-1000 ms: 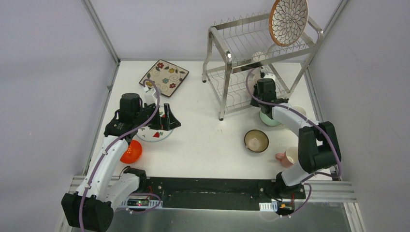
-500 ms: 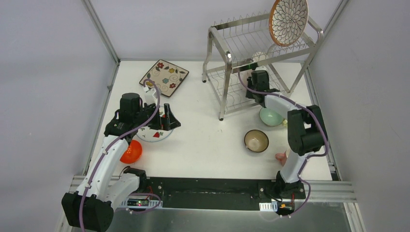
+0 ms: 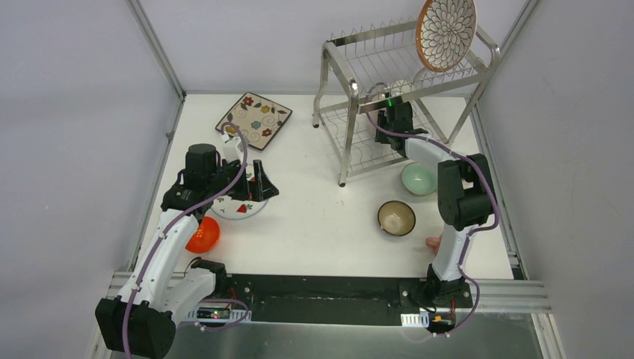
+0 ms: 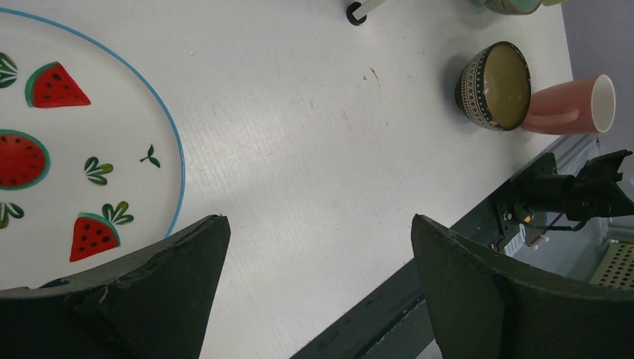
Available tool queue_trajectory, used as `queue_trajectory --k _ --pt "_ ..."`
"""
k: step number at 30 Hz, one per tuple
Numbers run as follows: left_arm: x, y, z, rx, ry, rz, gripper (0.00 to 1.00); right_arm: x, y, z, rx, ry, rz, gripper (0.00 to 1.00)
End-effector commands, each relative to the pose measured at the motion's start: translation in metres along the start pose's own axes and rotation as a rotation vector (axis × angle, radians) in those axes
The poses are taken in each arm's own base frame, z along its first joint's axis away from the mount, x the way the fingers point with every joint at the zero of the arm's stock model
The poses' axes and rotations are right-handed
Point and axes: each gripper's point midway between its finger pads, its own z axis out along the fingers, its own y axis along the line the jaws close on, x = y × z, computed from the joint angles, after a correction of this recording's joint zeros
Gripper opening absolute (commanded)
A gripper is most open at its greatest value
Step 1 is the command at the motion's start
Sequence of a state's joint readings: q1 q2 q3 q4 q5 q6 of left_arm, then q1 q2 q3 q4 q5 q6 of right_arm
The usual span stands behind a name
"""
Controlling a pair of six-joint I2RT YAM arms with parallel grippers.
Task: Load the mixed dishes into the dish rack
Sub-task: Turn the cup upside down in the dish rack.
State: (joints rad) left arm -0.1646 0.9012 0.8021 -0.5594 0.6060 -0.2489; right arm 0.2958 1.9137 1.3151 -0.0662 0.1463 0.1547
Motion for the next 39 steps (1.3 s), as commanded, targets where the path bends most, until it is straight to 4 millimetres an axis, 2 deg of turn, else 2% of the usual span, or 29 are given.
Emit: queue_trajectory --k 1,7,12,24,31,36,39 --pt "-0.006 -0.004 -0.002 0.004 -0.018 0.032 0.96 -0.056 0.000 -0.019 0.006 -0.140 -0.005 0.37" --pt "-0.005 -0.005 -0.002 0.008 -0.019 0.033 0.96 -0.055 -0.002 -0.029 0.008 -0.121 -0.013 0.43" --pt "-0.005 -0.005 -0.002 0.008 -0.019 0.032 0.96 -0.051 -0.004 -0.028 0.014 -0.108 -0.018 0.41" --pt "-0.005 -0.004 -0.002 0.004 -0.018 0.032 0.96 -0.059 -0.012 -0.004 0.060 -0.115 -0.043 0.29" --pt "-0.004 -0.002 -0.001 0.000 -0.014 0.030 0.96 -0.064 -0.009 0.013 0.046 -0.119 -0.025 0.25" --pt "-0.004 -0.002 0.000 -0.004 -0.011 0.029 0.96 -0.066 -0.016 0.020 0.084 -0.129 -0.041 0.24" --pt "-0.004 -0.001 0.000 -0.005 -0.009 0.028 0.95 -0.066 -0.014 0.025 0.035 -0.133 -0.053 0.24"
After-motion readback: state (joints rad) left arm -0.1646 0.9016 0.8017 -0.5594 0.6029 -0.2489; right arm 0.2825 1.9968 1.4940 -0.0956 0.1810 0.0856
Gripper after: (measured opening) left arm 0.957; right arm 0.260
